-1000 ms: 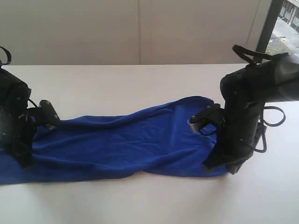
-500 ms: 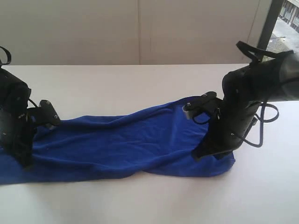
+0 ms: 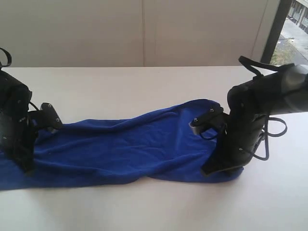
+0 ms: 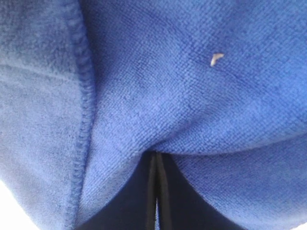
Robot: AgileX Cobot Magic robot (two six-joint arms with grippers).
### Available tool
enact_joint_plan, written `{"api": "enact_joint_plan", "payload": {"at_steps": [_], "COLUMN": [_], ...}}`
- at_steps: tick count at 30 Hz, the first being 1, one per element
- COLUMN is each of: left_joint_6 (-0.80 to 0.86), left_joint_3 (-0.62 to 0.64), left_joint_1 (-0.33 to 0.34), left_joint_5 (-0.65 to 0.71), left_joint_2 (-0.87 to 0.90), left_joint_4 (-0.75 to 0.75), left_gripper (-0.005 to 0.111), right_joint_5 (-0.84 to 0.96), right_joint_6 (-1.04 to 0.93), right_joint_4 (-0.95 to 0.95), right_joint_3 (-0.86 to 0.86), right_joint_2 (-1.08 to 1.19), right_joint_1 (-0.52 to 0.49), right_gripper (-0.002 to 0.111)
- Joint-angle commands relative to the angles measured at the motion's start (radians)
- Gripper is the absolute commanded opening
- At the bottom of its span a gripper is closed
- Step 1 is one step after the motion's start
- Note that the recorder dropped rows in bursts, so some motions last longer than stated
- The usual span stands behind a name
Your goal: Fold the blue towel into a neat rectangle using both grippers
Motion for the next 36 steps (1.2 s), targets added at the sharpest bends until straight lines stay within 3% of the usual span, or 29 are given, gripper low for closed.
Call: {"api": "enact_joint_plan", "payload": {"at_steps": [1, 15, 23, 26, 32, 36], "left_joint_6": [-0.008, -0.008, -0.003, -0.003, -0.003, -0.005], "left_joint_3": [0.008, 0.008, 0.008, 0.008, -0.003, -0.017], "left_joint_1": [0.000, 0.000, 0.000, -0.002, -0.002, -0.002], "left_joint_5": [-0.011, -0.023, 0.057, 0.064, 0.020, -0.045], "left_joint_2": [0.000, 0.000, -0.003, -0.018, -0.144, -0.208], "left_joint_4": [-0.025, -0.036, -0.119, -0.121, -0.107, -0.149], "left_gripper": [0.000, 0.000, 0.000, 0.000, 0.000, 0.000], "right_joint_5": [0.011, 0.189, 0.206, 0.187, 0.105, -0.047], "right_joint_6": [0.000, 0.056, 0.079, 0.079, 0.083, -0.017], "right_joint_4": [-0.006, -0.163, -0.187, -0.184, -0.169, 0.012], "right_joint_3": [0.032, 0.078, 0.112, 0.112, 0.062, 0.036], "right_joint_2": [0.001, 0.001, -0.003, -0.038, -0.342, -0.414], "right_joint_1": [-0.001, -0.001, -0.001, -0.001, -0.001, -0.001], "right_gripper": [0.001, 0.000, 0.000, 0.000, 0.000, 0.000]}}
